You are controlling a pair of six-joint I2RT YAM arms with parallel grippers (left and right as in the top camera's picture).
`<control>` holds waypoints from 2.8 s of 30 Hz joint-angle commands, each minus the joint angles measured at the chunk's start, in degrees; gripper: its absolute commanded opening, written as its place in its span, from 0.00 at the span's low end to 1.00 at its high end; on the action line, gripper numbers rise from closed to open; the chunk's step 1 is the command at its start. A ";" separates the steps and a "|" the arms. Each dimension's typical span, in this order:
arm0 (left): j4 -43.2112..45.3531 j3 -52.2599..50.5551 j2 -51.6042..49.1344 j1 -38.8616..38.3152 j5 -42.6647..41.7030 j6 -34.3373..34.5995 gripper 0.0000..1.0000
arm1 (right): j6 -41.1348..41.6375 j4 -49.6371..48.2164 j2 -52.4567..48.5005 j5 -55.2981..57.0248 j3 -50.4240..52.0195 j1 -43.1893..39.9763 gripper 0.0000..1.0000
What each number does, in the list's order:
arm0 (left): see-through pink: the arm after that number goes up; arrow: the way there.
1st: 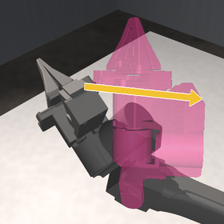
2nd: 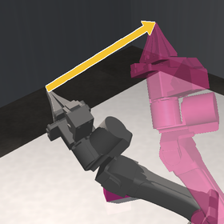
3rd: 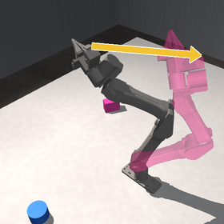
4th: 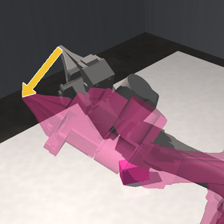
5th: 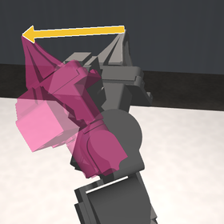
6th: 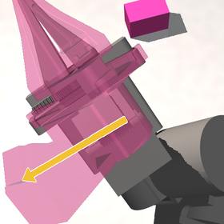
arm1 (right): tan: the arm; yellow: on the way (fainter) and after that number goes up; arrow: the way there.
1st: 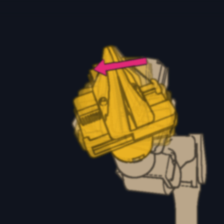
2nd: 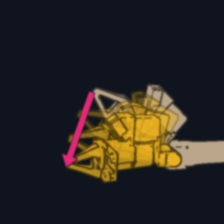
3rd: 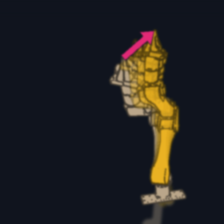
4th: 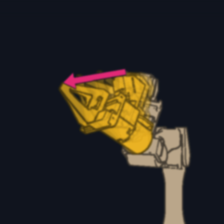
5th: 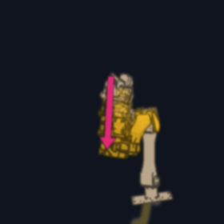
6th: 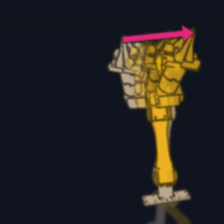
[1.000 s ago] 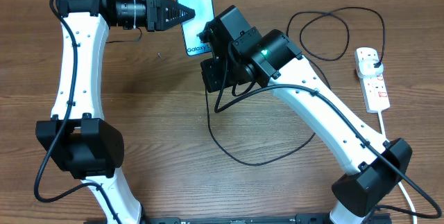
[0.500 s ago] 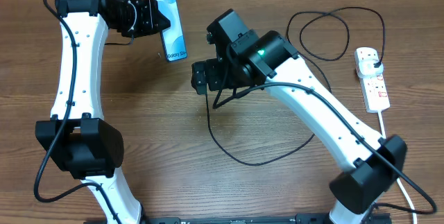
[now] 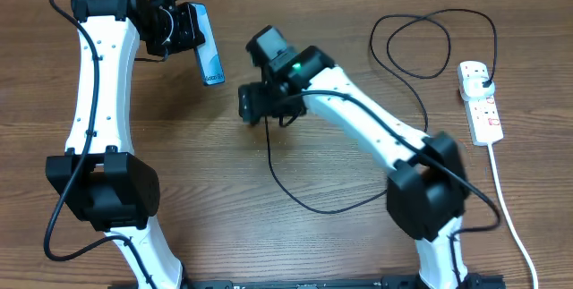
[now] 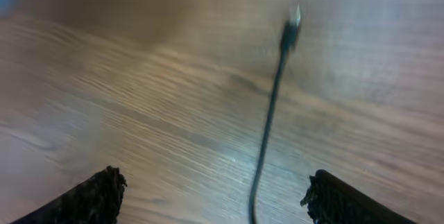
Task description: Plug charger to phone and switch on socket
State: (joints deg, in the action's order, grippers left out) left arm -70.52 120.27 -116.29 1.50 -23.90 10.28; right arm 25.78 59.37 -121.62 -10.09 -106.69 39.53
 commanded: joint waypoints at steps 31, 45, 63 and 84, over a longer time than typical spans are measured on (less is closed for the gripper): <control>0.52 0.70 0.33 -0.02 -4.20 1.70 0.04 | 7.48 6.69 -7.72 2.29 12.52 9.01 0.04; 0.48 0.70 0.33 -0.02 -4.22 1.73 0.04 | 10.29 19.63 -3.06 7.50 12.61 12.61 0.04; 0.46 0.70 0.33 -0.02 -4.22 1.51 0.04 | 8.90 19.17 13.60 10.05 25.44 12.11 0.68; 0.59 0.70 0.33 -0.02 -4.22 1.49 0.04 | -2.05 3.89 10.36 -4.70 12.85 -2.16 0.76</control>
State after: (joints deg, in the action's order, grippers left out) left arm -70.28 120.27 -116.29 1.50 -26.35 12.08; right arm 25.93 64.34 -109.78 -14.33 -91.35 37.67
